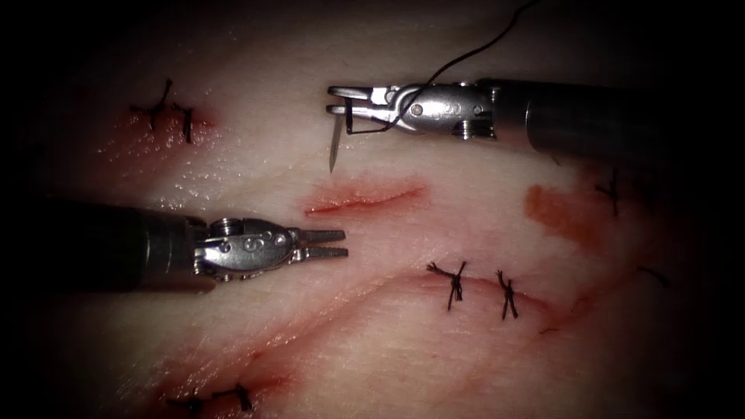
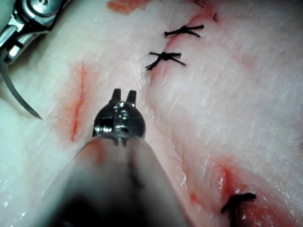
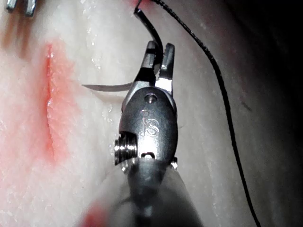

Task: Wound Closure
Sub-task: Pass the needle through the top of the wound.

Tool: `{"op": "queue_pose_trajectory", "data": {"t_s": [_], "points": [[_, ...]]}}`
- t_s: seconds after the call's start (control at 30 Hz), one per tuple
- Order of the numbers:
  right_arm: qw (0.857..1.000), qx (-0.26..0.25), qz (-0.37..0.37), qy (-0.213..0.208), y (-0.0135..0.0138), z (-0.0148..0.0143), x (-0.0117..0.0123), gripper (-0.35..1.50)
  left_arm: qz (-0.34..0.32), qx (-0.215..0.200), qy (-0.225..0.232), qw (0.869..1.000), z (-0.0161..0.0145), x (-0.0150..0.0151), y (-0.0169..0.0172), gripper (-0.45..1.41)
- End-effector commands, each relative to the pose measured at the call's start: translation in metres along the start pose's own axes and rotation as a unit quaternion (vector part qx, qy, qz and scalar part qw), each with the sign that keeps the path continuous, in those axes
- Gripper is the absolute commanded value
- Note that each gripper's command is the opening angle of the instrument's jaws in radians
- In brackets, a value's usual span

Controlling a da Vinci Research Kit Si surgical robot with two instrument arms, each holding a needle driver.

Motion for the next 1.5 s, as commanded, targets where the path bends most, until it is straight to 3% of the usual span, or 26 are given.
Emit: {"op": "queue_pose_trajectory", "data": {"t_s": [0.03,0.53,0.87,1.23,1.5], "points": [[1.000,-0.004,-0.002,0.004,0.0011,0.0009,0.0002,-0.35,0.001,-0.001,0.001,1.000,0.0008,0.0001,-0.0001,0.12],[0.999,0.017,-0.028,-0.018,-0.0002,0.0008,-0.0013,-0.35,0.000,-0.003,0.001,1.000,0.0005,0.0002,0.0004,0.12],[0.995,0.066,-0.060,-0.055,-0.0049,0.0005,-0.0043,-0.35,-0.004,-0.009,-0.001,1.000,-0.0015,0.0008,0.0004,0.12],[0.998,0.045,-0.044,-0.015,-0.0076,0.0013,-0.0036,-0.35,-0.002,-0.005,0.000,1.000,-0.0020,0.0005,0.0003,0.12],[0.997,0.069,-0.035,-0.009,-0.0124,0.0015,-0.0044,-0.35,-0.001,-0.005,0.000,1.000,-0.0020,0.0003,0.0003,0.11]]}}
